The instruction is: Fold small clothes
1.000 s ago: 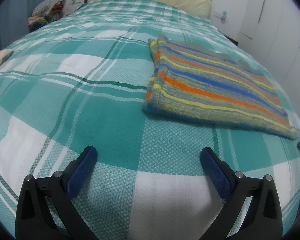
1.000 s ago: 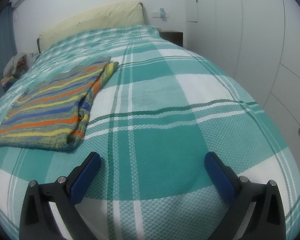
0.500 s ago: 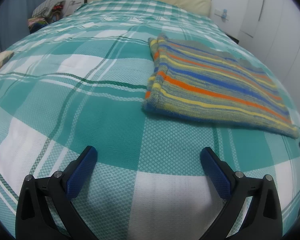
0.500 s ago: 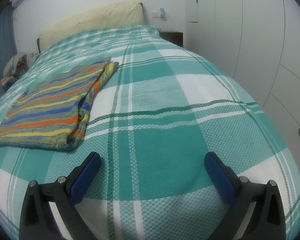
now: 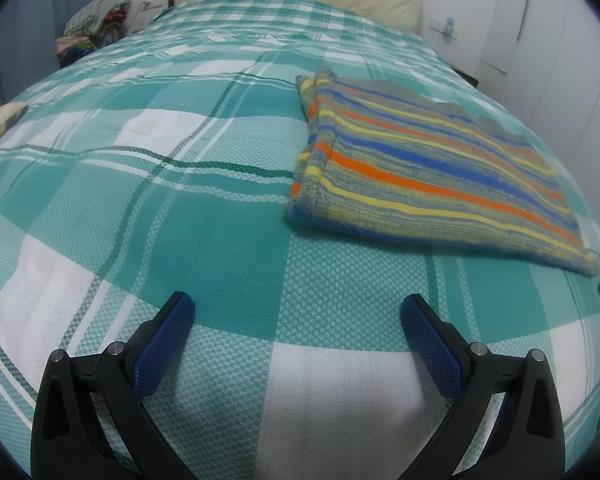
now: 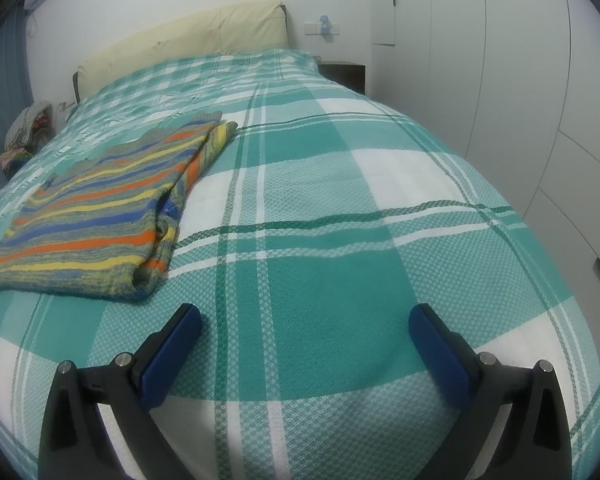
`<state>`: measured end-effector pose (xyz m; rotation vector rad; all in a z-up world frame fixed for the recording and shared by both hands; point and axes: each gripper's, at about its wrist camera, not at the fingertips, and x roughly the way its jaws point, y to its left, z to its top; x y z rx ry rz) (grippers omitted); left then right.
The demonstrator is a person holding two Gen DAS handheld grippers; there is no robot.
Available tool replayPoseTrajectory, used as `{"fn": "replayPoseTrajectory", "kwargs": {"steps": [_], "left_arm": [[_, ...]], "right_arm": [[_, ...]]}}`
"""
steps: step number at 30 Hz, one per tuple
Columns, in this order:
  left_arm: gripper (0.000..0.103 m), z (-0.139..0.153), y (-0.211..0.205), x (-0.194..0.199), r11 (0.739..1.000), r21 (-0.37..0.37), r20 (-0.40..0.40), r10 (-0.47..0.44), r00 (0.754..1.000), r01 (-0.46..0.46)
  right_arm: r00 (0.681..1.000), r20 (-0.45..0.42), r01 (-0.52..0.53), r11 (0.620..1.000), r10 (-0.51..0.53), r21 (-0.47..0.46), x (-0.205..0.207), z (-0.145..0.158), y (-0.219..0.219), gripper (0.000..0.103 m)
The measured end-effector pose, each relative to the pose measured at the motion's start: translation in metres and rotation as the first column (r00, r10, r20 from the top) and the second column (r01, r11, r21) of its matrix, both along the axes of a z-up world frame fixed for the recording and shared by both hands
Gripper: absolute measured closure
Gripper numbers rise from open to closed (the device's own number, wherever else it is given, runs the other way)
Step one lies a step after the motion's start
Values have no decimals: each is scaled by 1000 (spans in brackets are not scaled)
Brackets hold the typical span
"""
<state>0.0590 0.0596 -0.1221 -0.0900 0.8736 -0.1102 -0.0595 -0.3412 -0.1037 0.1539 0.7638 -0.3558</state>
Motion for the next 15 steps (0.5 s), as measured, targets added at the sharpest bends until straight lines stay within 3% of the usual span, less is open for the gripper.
{"fn": "replayPoseTrajectory", "kwargs": {"steps": [15], "left_arm": [[0,-1,0,0,1000,3,-1,-1,1000,1]], "right_arm": [[1000,-13,1,1000,-2,-13,2,-1,1,0]]}}
